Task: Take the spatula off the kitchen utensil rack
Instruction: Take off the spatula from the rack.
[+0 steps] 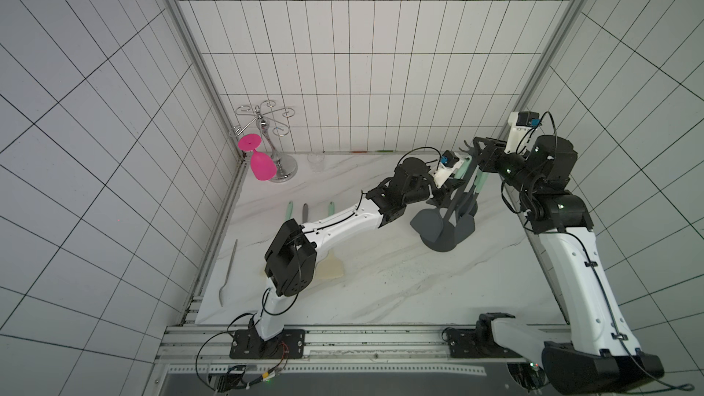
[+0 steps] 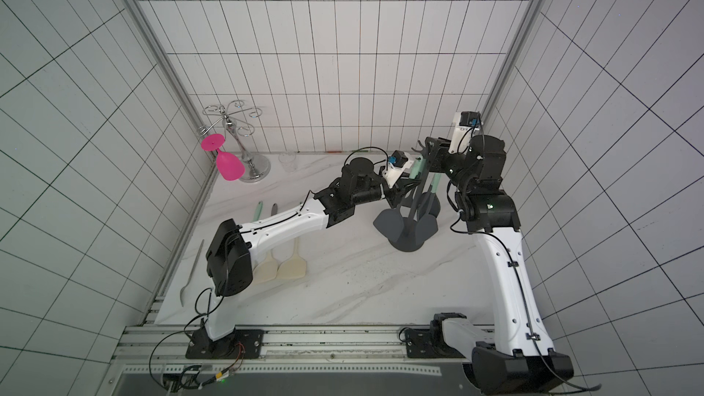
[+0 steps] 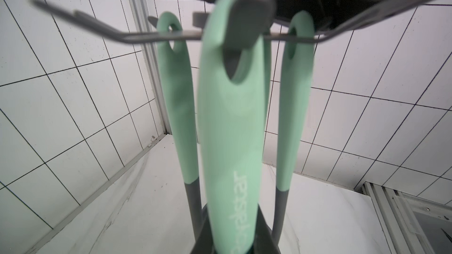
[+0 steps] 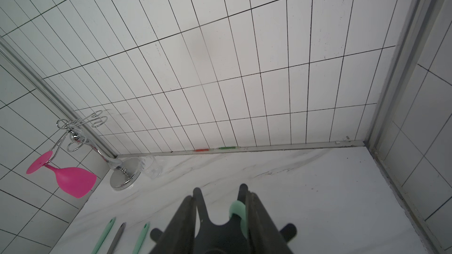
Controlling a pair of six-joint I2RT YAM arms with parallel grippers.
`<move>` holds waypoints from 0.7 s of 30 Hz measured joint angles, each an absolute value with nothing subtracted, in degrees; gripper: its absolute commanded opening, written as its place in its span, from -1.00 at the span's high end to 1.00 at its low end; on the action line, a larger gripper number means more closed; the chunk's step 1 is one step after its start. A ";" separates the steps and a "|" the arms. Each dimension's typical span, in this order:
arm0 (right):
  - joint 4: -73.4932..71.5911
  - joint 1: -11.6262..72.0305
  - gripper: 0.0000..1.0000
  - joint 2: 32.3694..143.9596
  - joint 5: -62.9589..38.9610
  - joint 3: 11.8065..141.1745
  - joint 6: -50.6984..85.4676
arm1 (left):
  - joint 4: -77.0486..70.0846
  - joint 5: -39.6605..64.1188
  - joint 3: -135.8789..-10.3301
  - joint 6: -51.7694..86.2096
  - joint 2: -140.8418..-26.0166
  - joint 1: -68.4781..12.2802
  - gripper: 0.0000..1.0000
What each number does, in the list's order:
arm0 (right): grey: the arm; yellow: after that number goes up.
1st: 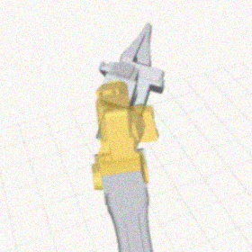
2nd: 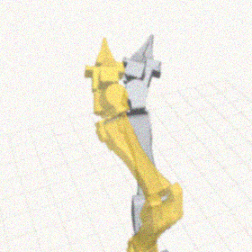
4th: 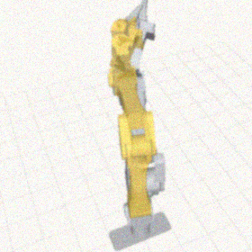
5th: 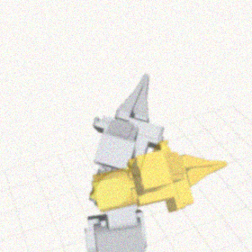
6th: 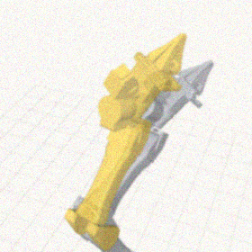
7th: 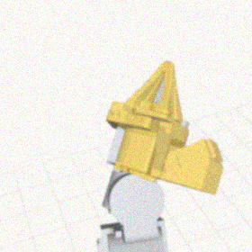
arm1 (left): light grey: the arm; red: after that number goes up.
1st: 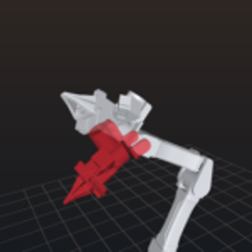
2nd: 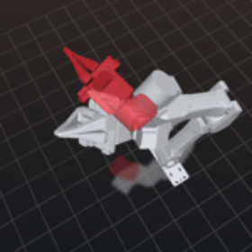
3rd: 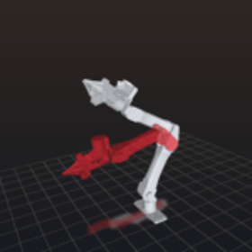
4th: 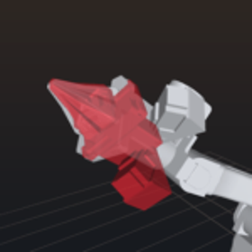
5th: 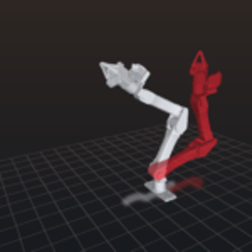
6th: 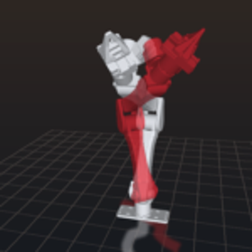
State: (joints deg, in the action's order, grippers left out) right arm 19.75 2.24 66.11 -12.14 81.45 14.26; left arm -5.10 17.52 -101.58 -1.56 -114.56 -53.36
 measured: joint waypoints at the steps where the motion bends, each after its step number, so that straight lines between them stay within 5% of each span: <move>1: 19.16 2.24 0.29 66.19 -11.92 81.23 14.06 | -5.23 17.74 -100.92 -1.26 -113.91 -53.21 1.00; 21: 15.29 2.26 0.39 67.57 -11.79 79.48 13.52 | -25.06 33.08 -89.67 16.82 -109.95 -48.60 1.00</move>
State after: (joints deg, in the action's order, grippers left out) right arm 15.29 2.26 67.57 -11.79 79.48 13.52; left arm -25.06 33.08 -89.67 16.82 -109.95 -48.60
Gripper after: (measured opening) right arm 0.308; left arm 0.133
